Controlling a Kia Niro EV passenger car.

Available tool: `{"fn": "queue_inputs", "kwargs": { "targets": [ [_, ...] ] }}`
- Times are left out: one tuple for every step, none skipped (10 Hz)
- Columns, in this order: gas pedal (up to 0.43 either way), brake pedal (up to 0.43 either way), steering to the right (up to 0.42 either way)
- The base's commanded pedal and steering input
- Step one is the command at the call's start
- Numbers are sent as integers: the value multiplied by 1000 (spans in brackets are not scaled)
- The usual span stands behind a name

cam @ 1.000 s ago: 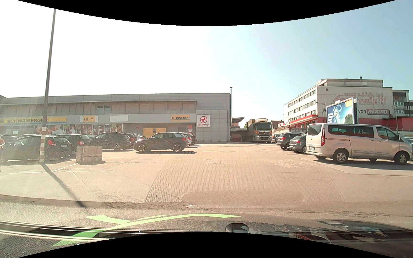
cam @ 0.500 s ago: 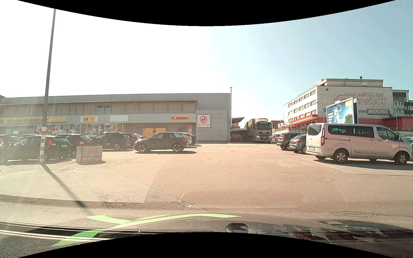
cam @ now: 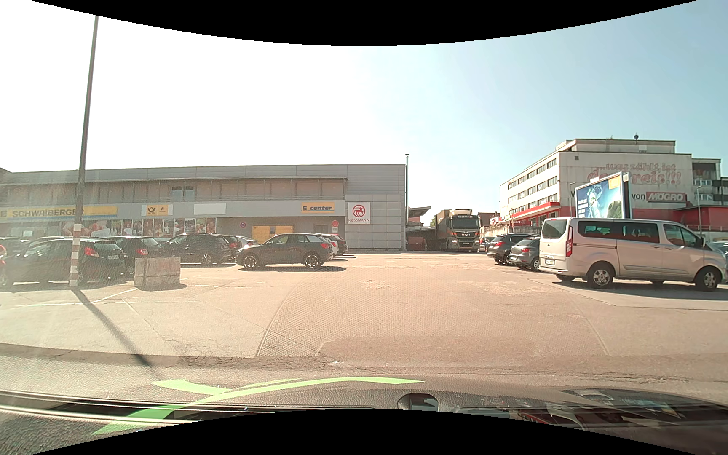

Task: Follow the waypoints while adhering to traffic rules and regulations

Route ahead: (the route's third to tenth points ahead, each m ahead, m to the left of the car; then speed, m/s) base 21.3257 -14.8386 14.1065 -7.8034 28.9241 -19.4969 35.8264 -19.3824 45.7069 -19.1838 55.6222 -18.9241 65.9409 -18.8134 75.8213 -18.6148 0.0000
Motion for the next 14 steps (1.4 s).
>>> {"fn": "queue_inputs", "kwargs": {
  "targets": [
    [0, 421, -55],
    [0, 421, -55],
    [0, 421, -55],
    [0, 421, -55],
    [0, 421, -55],
    [0, 421, -55],
    [0, 421, -55],
    [0, 421, -56],
    [0, 421, -55],
    [0, 421, -55],
    [0, 421, -55],
    [0, 421, -55],
    [0, 421, -55],
    [0, 421, -55]
  ]
}}
